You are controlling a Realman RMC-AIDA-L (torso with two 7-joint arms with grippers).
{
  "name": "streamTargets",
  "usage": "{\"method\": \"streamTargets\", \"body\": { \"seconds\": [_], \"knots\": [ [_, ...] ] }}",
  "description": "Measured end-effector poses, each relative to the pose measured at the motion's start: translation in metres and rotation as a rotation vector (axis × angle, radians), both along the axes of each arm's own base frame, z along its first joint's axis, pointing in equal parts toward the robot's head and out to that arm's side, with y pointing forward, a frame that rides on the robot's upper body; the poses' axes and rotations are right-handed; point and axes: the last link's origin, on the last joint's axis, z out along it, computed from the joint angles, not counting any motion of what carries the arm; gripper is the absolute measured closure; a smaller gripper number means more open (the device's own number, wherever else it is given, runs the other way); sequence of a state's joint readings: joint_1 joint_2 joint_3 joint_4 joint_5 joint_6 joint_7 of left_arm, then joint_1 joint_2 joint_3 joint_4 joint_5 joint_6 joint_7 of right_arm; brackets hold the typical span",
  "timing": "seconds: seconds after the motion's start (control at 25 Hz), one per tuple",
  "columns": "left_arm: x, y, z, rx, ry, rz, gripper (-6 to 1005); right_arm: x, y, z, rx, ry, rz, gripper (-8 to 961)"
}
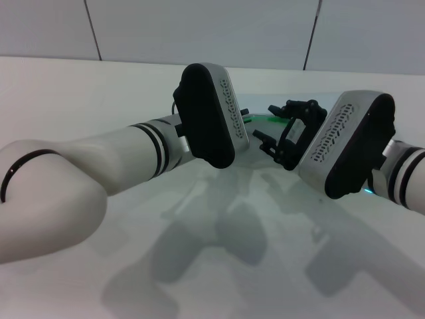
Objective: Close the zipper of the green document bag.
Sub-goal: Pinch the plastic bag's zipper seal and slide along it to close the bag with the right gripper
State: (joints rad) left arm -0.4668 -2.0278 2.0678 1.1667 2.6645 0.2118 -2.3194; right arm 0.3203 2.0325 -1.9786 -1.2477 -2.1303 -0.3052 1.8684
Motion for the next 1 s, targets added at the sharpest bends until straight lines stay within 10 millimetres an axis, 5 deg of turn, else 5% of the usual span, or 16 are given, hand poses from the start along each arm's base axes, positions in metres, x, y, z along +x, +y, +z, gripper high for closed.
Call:
{"method": "streamTargets", "body": {
  "seconds": [0.4, 1.0],
  "knots": [
    [-0.0007, -0.0004, 0.0001, 0.0, 0.0, 0.002, 946, -0.0015, 0.0041, 0.0036, 0.034, 0.021, -0.006, 763],
    [0.0002, -0.0001, -0.0002, -0.001, 0.001, -0.001, 946, 0.0016, 0.007, -0.0009, 0.021, 0.006, -0.013, 854]
  ]
}}
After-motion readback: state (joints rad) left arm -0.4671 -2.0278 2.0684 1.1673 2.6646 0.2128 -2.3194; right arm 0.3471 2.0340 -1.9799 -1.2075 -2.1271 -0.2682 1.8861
